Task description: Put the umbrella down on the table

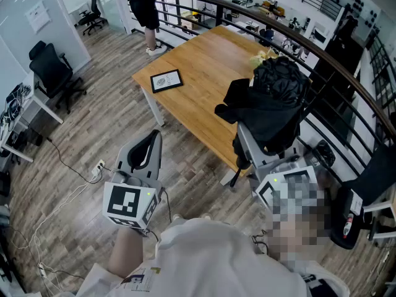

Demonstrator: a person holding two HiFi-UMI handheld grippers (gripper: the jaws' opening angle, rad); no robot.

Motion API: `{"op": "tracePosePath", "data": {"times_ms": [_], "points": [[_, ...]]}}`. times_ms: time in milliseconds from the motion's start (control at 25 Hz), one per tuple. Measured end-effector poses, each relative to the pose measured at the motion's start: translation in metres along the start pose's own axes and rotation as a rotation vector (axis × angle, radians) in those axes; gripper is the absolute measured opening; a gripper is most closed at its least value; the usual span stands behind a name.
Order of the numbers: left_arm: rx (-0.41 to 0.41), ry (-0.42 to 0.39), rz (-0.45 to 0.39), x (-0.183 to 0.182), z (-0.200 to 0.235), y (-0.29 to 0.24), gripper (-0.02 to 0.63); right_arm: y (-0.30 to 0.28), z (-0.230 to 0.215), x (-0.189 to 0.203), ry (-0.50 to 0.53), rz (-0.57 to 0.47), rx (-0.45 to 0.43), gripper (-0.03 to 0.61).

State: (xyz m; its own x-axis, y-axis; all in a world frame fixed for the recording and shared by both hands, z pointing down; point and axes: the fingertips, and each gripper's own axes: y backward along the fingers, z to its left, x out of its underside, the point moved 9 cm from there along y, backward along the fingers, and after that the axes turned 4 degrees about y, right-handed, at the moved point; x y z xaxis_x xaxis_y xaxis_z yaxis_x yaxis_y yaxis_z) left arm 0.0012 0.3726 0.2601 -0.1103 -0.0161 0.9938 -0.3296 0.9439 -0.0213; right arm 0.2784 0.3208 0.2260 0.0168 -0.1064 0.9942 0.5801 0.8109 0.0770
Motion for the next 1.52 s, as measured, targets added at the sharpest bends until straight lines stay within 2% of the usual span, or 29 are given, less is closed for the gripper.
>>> {"op": "tracePosePath", "data": {"times_ms": [240, 400, 720, 960, 1160, 1520], "points": [[0.009, 0.009, 0.009, -0.004, 0.009, -0.006, 0.017, -0.010, -0.005, -0.003, -0.079, 0.011, -0.010, 0.255], [0.022, 0.003, 0.016, -0.002, -0.001, -0.013, 0.017, -0.009, -0.012, 0.005, -0.069, 0.033, -0.016, 0.255], [-0.003, -0.014, 0.051, -0.007, -0.003, -0.025, 0.017, -0.004, -0.026, 0.007, -0.087, 0.035, 0.004, 0.255], [0.009, -0.038, 0.031, -0.011, -0.009, -0.030, 0.017, -0.006, -0.039, 0.017, -0.131, 0.051, 0.033, 0.255], [0.012, -0.041, 0.028, -0.004, -0.010, -0.039, 0.017, -0.009, -0.045, 0.028, -0.134, 0.055, 0.024, 0.255], [0.001, -0.037, 0.046, 0.030, 0.022, -0.059, 0.017, -0.052, -0.034, 0.052, -0.100, 0.078, -0.009, 0.255]]}}
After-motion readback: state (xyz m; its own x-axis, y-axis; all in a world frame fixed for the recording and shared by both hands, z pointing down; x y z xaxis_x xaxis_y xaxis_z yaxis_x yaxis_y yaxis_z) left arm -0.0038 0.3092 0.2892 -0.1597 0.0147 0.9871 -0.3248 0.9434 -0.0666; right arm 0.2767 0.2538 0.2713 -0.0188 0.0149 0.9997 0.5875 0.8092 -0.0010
